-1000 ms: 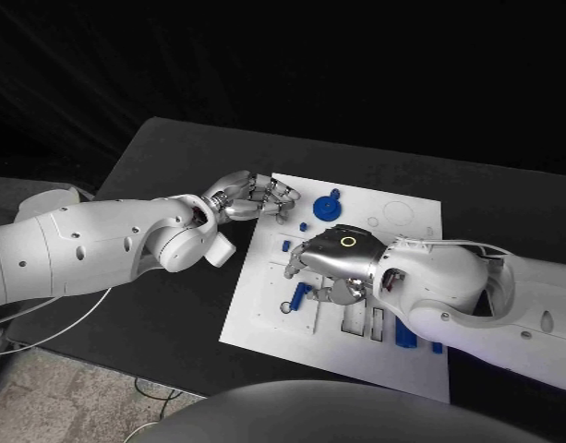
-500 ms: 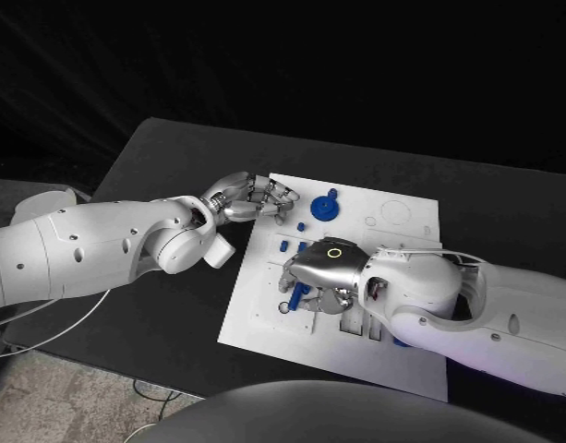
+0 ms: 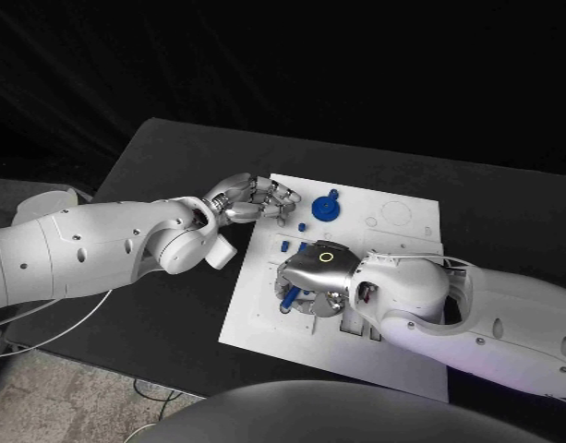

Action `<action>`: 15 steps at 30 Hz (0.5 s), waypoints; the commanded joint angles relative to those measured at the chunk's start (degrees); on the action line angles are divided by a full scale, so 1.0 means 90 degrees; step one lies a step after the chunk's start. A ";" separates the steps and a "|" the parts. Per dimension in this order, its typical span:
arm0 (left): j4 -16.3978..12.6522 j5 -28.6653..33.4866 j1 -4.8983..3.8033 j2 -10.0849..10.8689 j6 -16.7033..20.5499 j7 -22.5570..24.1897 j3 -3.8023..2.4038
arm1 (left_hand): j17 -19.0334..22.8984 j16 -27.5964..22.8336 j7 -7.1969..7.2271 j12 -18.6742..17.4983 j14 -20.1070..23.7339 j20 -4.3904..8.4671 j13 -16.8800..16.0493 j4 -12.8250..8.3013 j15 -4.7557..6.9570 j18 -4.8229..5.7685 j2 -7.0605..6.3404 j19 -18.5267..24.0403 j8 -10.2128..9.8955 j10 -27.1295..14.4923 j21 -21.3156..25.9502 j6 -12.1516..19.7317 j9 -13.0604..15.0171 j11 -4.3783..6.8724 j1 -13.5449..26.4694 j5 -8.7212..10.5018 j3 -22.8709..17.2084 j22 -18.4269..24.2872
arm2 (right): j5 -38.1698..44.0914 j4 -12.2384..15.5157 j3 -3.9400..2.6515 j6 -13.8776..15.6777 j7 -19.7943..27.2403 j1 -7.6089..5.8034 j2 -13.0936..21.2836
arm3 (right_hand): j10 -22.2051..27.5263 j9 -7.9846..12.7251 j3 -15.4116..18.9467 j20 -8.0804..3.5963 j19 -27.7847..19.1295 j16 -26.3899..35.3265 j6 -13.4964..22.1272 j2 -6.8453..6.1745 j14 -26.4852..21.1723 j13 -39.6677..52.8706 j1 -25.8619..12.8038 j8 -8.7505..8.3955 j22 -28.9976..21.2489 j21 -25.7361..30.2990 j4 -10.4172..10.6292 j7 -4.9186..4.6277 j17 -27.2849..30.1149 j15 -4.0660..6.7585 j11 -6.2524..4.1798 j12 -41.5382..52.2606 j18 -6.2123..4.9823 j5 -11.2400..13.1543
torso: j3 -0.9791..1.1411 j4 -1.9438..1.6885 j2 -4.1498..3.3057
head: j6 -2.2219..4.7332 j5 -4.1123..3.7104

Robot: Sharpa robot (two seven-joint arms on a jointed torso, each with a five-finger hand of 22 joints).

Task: Assemble the parts on the task board

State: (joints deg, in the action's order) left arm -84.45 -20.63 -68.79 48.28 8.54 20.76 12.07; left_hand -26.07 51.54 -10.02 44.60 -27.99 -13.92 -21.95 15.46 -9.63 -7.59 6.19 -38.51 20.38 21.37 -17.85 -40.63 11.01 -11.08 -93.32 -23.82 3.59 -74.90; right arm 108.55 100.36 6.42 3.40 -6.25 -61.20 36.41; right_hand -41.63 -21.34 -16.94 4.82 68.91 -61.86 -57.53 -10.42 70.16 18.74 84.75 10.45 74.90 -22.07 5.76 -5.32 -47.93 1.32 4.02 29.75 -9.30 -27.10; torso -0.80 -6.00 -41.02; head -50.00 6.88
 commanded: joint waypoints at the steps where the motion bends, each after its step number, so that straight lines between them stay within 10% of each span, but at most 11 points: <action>1: -0.0005 0.0023 0.0015 -0.0018 -0.0144 0.0058 -0.0002 | 0.0009 0.0035 -0.0040 0.0027 -0.0008 -0.0026 0.0013 0.0004 -0.0043 -0.0082 0.0050 0.0026 0.0038 -0.0003 0.0020 0.0015 -0.0008 -0.0062 -0.0020 -0.0026 -0.0050 -0.0121 | 0.0310 -0.0073 0.0046 -0.0131 -0.0064 0.0060 -0.0007 | 0.0028 -0.0138 -0.0007 -0.0001 -0.0059 0.0024 -0.0046 -0.0003 -0.0051 0.0015 -0.0047 0.0127 0.0252 -0.0021 -0.0083 0.0012 0.0004 -0.0012 -0.0021 0.0051 -0.0055 -0.0061 | -0.0003 0.0003 -0.0004 | 0.0000 0.0001; 15: 0.0012 0.0024 0.0048 -0.0023 -0.0176 0.0033 -0.0002 | 0.0021 0.0046 -0.0047 0.0023 0.0011 -0.0038 0.0051 0.0056 -0.0065 -0.0072 0.0135 0.0032 0.0046 -0.0016 0.0031 0.0038 -0.0018 -0.0093 0.0013 -0.0055 -0.0076 -0.0128 | -0.0019 0.0080 0.0044 0.0791 0.0292 0.0030 0.0097 | -0.0715 -0.0860 -0.0205 -0.0001 0.0169 -0.0465 -0.0356 0.0223 0.0314 0.0186 -0.0271 0.0721 0.0378 -0.1043 -0.0161 0.0039 -0.0516 -0.0030 -0.0016 0.0484 0.0047 -0.0112 | -0.0002 -0.0004 -0.0005 | 0.0000 0.0063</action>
State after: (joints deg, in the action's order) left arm -84.30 -20.62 -68.40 48.19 8.15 20.67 12.07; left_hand -25.95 51.76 -10.23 44.60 -27.78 -14.13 -21.54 15.88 -9.83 -7.59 6.79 -38.30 20.60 21.37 -17.86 -40.42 10.90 -11.50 -93.16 -24.07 3.17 -74.94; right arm 109.02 100.71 6.83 7.93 -4.95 -60.82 37.15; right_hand -47.31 -28.81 -18.49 4.81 70.02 -65.79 -60.67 -9.36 72.70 20.22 82.46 16.66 74.94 -31.15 4.39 -4.65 -52.49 1.12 3.98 33.74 -9.30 -28.07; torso -0.79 -5.98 -41.08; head -50.00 7.32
